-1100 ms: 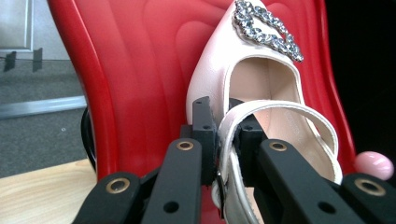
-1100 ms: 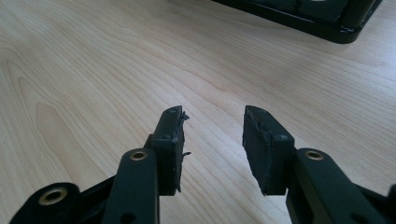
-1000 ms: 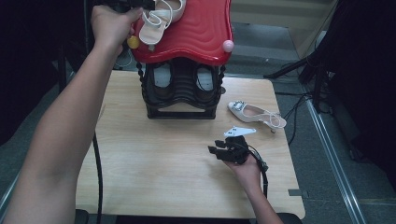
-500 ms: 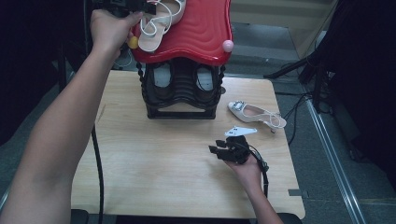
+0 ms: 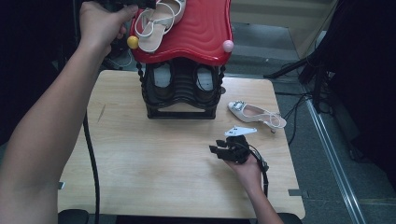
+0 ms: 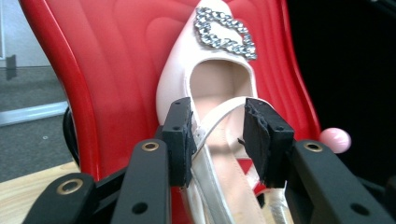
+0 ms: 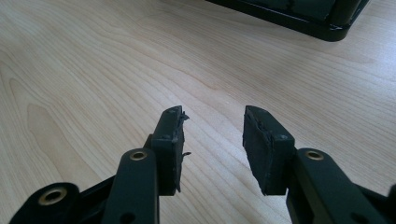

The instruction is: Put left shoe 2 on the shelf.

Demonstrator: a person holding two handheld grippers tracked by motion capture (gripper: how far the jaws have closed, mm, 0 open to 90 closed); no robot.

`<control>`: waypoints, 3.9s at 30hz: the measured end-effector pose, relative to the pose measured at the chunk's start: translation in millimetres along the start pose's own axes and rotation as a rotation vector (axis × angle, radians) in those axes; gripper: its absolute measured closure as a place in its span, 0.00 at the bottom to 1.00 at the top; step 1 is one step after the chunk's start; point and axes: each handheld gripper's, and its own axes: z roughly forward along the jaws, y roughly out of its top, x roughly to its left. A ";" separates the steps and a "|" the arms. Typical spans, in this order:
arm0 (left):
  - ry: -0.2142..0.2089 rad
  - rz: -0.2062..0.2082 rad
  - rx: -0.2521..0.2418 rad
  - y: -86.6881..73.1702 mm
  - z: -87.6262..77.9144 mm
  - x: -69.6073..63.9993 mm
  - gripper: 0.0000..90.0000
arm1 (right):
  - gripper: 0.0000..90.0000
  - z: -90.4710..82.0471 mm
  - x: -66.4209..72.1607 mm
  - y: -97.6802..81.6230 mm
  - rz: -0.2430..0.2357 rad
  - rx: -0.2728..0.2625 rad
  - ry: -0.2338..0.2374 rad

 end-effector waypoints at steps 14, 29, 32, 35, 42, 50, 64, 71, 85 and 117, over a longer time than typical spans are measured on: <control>0.027 0.003 0.009 -8.1 -18.8 18.0 0.71 | 0.66 -0.6 -0.9 0.1 0.019 -0.003 0.002; 0.081 -0.024 0.014 -34.8 -25.7 61.1 0.69 | 0.66 -5.4 0.0 0.2 0.018 -0.023 0.006; 0.090 -0.007 0.020 -41.0 -26.6 66.8 0.68 | 0.66 -5.5 -0.6 0.3 0.022 -0.026 0.008; 0.097 0.026 0.026 -49.9 -27.1 73.9 0.64 | 0.66 -6.8 -0.6 0.3 0.022 -0.035 0.016; 0.100 0.001 0.034 -71.7 -20.6 93.9 0.65 | 0.66 -7.8 1.2 1.0 0.012 -0.049 0.026; 0.107 -0.032 0.071 -100.6 -9.8 113.2 0.61 | 0.66 -10.0 3.5 1.1 -0.014 -0.063 0.038; 0.109 -0.028 0.098 -139.1 8.6 123.2 0.61 | 0.67 -8.0 0.3 1.5 -0.012 -0.065 0.020; 0.089 -0.032 0.115 -159.3 17.8 125.9 0.60 | 0.66 -8.2 0.2 1.4 -0.014 -0.063 0.021; 0.075 -0.028 0.135 -199.9 36.5 129.3 0.55 | 0.66 -7.0 0.0 1.3 -0.009 -0.056 0.017; 0.077 -0.027 0.169 -296.1 54.6 136.4 0.53 | 0.66 -6.6 -4.0 1.0 0.003 -0.054 0.010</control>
